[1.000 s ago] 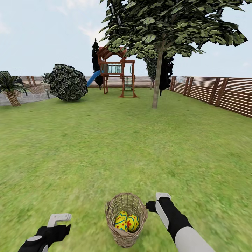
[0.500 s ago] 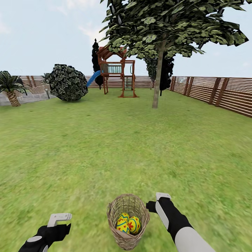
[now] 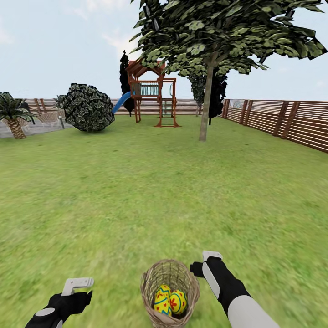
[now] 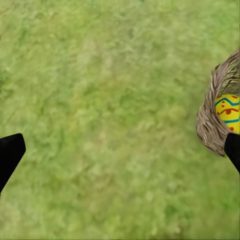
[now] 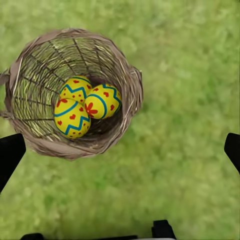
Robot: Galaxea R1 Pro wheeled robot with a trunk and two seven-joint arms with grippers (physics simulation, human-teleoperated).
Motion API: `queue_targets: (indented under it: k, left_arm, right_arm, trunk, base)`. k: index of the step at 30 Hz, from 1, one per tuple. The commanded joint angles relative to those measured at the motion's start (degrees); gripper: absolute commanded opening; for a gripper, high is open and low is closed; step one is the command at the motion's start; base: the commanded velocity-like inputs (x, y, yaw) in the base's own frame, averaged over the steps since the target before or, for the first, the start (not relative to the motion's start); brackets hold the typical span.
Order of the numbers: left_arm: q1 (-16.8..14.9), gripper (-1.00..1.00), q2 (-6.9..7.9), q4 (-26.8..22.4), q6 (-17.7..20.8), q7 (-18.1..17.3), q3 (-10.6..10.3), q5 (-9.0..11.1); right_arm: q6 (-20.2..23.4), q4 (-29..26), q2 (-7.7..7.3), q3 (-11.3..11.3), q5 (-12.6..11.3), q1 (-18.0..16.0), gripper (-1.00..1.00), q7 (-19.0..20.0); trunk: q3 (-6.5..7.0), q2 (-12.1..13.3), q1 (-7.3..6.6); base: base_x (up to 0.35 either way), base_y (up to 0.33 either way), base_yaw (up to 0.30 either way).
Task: Take the three Easter eggs out of the wicker basket on the lawn in the garden, then place them on the lawn next to a single tree (choose any tree) so that all three eggs are next to the same tree and none are left in the basket.
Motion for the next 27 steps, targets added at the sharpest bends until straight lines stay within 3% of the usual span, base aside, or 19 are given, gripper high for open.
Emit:
queue_targets:
  k: [1,13,27]
  left_arm:
    - [0.0,1.0,0.02,-0.1,0.2,0.2,0.0,0.0]
    - [-0.1,1.0,0.02,0.0,0.2,0.3,-0.1,-0.2]
    - [-0.1,1.0,-0.09,0.0,0.2,0.5,0.0,0.1]
  right_arm:
    - [0.2,-0.1,0.03,-0.1,-0.6,0.0,1.0,-0.4]
    - [0.2,0.0,0.03,-0.1,-0.6,0.0,1.0,-0.4]
    - [0.2,0.8,-0.01,-0.1,-0.6,0.0,1.0,-0.4]
  trunk:
    - [-0.12,-0.1,0.07]
    - [-0.12,-0.1,0.07]
    - [-0.12,-0.1,0.07]
  base:
    - [0.265,-0.004,0.0]
    - [0.166,-0.025,0.0]
    - [0.026,-0.001,0.0]
